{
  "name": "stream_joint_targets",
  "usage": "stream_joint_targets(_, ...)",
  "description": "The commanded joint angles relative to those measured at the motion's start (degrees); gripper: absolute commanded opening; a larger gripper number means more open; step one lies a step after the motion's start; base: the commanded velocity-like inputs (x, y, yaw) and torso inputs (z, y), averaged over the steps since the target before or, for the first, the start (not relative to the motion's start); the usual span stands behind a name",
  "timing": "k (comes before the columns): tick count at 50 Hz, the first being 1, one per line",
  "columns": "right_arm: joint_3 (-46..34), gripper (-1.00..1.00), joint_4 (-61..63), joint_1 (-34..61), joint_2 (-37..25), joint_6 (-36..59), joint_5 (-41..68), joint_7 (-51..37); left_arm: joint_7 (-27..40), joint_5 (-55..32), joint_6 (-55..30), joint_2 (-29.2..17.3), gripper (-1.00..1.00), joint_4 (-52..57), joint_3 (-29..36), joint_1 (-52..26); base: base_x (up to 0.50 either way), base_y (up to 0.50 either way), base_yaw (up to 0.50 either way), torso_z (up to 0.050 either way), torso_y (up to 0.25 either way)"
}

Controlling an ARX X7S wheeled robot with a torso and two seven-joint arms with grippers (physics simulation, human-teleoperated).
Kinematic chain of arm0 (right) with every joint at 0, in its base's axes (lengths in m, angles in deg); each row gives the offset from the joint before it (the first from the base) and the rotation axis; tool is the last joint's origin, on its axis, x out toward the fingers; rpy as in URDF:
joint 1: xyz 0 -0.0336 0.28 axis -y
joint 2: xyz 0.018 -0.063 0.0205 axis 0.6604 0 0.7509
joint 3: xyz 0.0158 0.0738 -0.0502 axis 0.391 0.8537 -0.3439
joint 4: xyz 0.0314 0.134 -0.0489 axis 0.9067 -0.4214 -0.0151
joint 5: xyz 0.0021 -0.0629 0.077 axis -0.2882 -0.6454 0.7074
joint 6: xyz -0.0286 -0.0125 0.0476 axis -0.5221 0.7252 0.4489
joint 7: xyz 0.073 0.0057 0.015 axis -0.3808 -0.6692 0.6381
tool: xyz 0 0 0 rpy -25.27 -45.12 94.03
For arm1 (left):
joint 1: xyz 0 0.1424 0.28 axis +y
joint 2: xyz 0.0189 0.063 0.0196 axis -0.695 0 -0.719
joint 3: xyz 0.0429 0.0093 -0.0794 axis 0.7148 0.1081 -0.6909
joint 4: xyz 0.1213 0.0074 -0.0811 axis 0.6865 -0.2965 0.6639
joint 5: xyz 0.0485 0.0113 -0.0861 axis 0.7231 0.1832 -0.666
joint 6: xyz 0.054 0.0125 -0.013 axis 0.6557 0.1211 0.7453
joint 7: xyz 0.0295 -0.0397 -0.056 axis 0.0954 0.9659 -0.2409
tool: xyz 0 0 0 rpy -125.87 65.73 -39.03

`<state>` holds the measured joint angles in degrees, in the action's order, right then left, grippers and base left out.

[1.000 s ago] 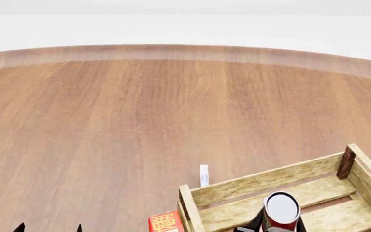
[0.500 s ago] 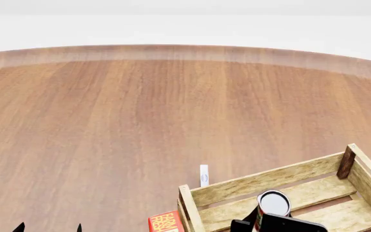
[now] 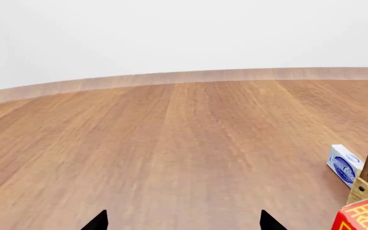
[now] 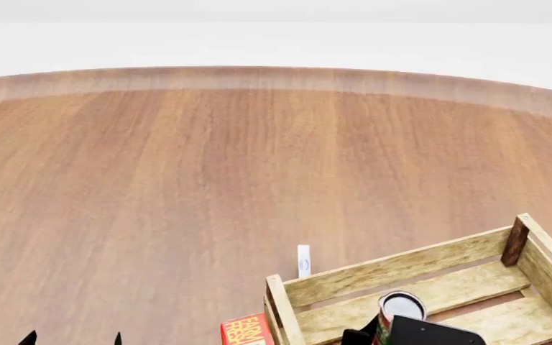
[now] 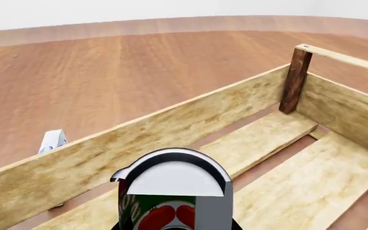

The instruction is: Pick up the tomato sauce, and put it in the wooden tray.

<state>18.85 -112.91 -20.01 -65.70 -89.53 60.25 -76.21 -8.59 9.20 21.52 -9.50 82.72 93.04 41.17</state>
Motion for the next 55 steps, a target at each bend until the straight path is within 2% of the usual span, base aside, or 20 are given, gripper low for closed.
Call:
stream_joint_targets(1,1.22,-1.00,-3.11,1.50,1.14,0.26,-1.13,2.80,-1.22,0.32,1.49,0.69,1.00,-0.18,-0.82,0.23,0.00,0.00,0.00,0.000,0.000)
stream_joint_targets(34,0.13,-1.00,-5.20,2.63,1.24,0.82,-0.55,2.90,-0.64,0.07,1.80,0.32,1.00,-0.23,-0.13,0.19,0.00,0.00,0.00,0.000,0.000)
stream_joint_targets(35,0.08,1.00,-5.20,2.61,1.22,0.80,-0.56,2.84,-0.69,0.05,1.94,0.33,1.00,-0.40,-0.13,0.16,0.00,0.00,0.00,0.000,0.000)
stream_joint_targets(55,-0.76,1.00,-4.50,2.58,0.98,1.71,-0.26,2.68,-0.35,-0.30,1.83,0.04,1.00,-0.12,0.17,0.09,0.00,0.00,0.00,0.000,0.000)
